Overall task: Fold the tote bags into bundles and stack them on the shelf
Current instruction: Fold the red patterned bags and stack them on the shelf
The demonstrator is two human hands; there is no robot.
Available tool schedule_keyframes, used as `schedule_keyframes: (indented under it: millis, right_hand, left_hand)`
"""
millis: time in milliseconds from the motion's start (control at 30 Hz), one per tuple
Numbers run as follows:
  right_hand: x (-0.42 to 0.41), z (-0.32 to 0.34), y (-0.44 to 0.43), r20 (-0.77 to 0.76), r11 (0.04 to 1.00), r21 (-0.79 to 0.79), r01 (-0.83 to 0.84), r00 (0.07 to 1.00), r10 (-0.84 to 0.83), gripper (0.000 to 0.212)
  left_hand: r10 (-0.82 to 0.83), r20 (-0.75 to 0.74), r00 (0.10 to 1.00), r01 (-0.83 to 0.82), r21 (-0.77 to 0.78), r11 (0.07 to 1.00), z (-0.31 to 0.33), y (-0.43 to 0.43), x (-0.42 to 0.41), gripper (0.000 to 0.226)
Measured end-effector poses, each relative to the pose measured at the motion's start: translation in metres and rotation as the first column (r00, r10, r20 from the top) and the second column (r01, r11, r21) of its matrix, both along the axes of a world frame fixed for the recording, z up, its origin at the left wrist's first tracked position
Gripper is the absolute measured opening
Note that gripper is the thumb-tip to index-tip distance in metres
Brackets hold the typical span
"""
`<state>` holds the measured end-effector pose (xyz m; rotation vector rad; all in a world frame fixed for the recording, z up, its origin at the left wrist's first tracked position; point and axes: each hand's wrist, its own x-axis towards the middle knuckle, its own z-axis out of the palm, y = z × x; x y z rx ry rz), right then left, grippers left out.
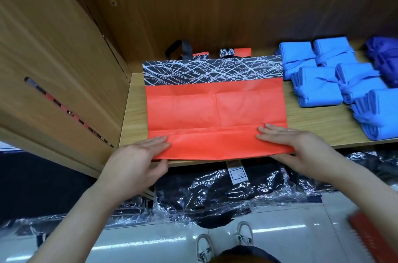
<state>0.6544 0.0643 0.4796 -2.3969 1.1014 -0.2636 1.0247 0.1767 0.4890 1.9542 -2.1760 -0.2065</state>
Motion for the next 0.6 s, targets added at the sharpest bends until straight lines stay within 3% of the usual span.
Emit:
schedule_keyframes:
  millis: [67,167,233,300,367,467,533,600]
  right_hand:
    - [-0.004,0.01,-0.003,0.117,0.975,0.216,0.045,0.991,-0.072,0.046]
    - [-0.007,0.024,-0.007,0.237,0.871,0.476,0.123,0.935,-0.262,0.03]
    - [-0.007,0.027,-0.009,0.295,0.819,0.541,0.192,0.869,-0.398,0.017]
    - [-0.002,0.026,-0.008,0.328,0.813,0.503,0.291,0.806,-0.492,0.006]
    - [0.005,0.017,-0.009,0.351,0.798,0.431,0.42,0.737,-0.577,0.012]
    - [0.014,0.003,-0.015,0.359,0.745,0.309,0.592,0.653,-0.667,0.024]
    - [0.02,0.0,-0.016,0.34,0.731,0.198,0.654,0.653,-0.677,0.026]
    - [0.026,-0.002,-0.012,0.268,0.744,0.035,0.667,0.711,-0.65,0.031]
  left_hand:
    - [0.059,-0.138,0.989,-0.05,0.069,0.996,0.004,-0.001,0.007,0.052]
    - [0.137,-0.382,0.914,-0.097,0.124,0.988,0.01,-0.003,0.011,0.028]
    - [0.228,-0.553,0.802,-0.16,0.169,0.973,0.009,-0.004,0.007,0.017]
    - [0.307,-0.67,0.676,-0.269,0.163,0.949,0.006,-0.006,0.001,0.016]
    - [0.351,-0.67,0.654,-0.376,0.114,0.92,0.003,-0.009,-0.008,0.026]
    - [0.395,-0.562,0.727,-0.456,0.035,0.889,0.0,-0.017,-0.018,0.031]
    - [0.43,-0.433,0.792,-0.479,-0.005,0.878,-0.004,-0.021,-0.02,0.032]
    - [0.48,-0.292,0.827,-0.509,-0.026,0.86,-0.009,-0.021,-0.022,0.032]
